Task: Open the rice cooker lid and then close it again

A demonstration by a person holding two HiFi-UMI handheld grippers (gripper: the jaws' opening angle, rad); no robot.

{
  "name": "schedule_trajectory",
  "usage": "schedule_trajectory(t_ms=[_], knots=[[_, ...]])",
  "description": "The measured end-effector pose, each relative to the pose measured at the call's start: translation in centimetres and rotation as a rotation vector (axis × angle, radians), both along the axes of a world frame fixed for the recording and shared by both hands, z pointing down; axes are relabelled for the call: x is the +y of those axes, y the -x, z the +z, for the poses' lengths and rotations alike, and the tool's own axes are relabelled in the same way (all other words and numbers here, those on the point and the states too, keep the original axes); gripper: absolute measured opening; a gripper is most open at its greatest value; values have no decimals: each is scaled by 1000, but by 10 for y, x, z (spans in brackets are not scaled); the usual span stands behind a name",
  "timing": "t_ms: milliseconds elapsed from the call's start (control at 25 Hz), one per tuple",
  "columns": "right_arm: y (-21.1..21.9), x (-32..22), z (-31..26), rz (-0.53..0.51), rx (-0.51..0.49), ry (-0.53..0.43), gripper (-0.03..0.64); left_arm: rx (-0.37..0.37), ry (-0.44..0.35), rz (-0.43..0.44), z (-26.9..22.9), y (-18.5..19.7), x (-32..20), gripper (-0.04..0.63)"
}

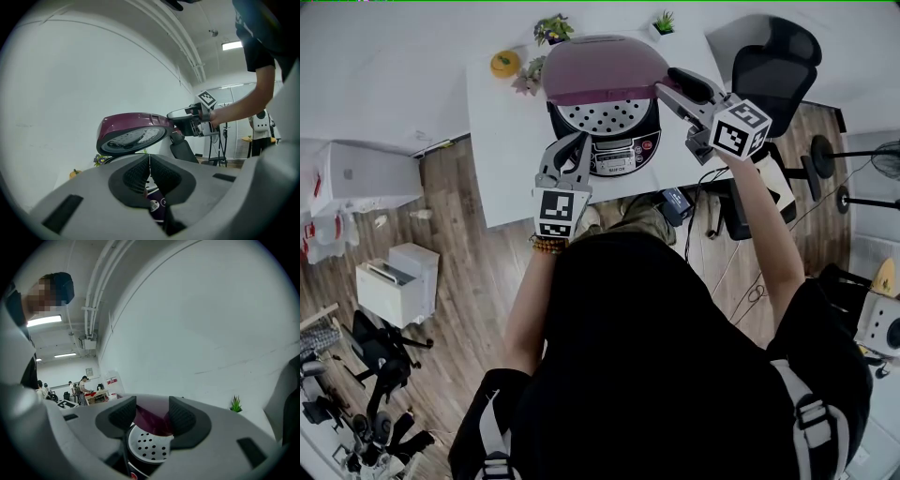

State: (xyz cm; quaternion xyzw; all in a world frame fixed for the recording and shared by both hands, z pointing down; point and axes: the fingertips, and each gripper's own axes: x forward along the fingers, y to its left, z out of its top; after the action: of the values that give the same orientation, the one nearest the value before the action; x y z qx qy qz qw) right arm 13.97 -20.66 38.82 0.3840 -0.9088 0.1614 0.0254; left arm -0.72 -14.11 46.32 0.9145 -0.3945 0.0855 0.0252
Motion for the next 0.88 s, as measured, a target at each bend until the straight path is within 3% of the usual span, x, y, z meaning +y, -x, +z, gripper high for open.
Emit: schedule_trajectory(t_ms=[400,640,760,880], knots=[[0,12,16,6,4,16,219,0,0,3,3,-2,0,23],[-1,21,39,26,15,72,219,6,7,-7,3,2,-3,23],[-9,19,53,102,17,111,110,9,8,-7,2,2,-3,23],[-11,21,62,127,32,128,89,12,9,-7,2,2,-3,23]])
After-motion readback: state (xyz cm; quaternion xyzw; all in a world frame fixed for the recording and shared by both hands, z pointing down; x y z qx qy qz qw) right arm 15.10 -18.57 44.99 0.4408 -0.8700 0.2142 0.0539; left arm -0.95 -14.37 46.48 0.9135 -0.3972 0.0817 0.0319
